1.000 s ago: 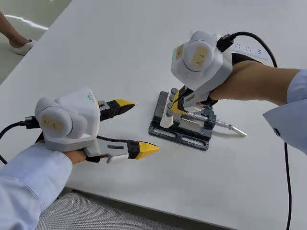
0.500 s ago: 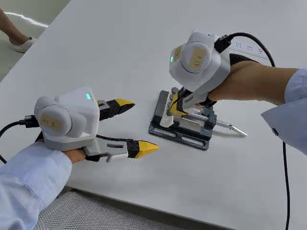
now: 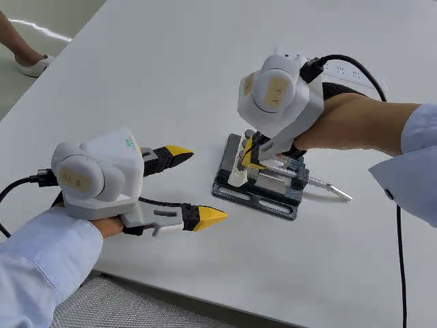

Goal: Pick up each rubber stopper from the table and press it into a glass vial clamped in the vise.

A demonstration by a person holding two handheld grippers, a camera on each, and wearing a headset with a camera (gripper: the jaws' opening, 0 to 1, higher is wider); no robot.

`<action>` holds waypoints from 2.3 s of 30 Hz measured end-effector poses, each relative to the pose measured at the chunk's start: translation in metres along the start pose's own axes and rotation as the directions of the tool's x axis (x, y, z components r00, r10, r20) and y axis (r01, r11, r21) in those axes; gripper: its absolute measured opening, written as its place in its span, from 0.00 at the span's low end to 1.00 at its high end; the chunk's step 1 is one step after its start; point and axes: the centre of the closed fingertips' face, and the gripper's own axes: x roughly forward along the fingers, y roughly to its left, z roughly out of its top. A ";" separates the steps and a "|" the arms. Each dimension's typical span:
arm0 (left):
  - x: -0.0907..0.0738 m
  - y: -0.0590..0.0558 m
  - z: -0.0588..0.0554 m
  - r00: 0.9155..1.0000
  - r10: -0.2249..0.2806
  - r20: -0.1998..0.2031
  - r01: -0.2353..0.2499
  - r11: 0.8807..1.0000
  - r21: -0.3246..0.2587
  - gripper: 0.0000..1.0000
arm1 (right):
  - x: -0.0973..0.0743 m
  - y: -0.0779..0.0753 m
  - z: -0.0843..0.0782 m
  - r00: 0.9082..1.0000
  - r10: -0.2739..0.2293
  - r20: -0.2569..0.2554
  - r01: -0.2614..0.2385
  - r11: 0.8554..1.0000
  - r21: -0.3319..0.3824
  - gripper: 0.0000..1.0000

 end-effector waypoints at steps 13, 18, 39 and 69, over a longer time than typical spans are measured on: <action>-0.004 0.003 0.001 1.000 0.014 0.007 -0.014 1.000 -0.005 0.65 | 0.000 0.001 -0.003 0.999 -0.007 -0.034 0.008 0.999 0.032 0.00; -0.003 0.000 0.001 1.000 0.010 0.007 -0.009 1.000 -0.006 0.64 | 0.000 0.000 -0.004 0.999 -0.006 -0.037 0.008 0.999 0.053 0.00; 0.002 -0.002 0.000 1.000 -0.003 0.007 0.003 1.000 -0.013 0.64 | 0.003 -0.001 -0.005 0.998 0.022 -0.056 -0.017 0.995 0.098 0.00; -0.017 -0.001 0.014 0.999 0.025 -0.031 -0.024 0.999 0.033 0.64 | -0.025 0.006 -0.021 0.932 -0.240 0.273 0.111 0.903 0.416 0.22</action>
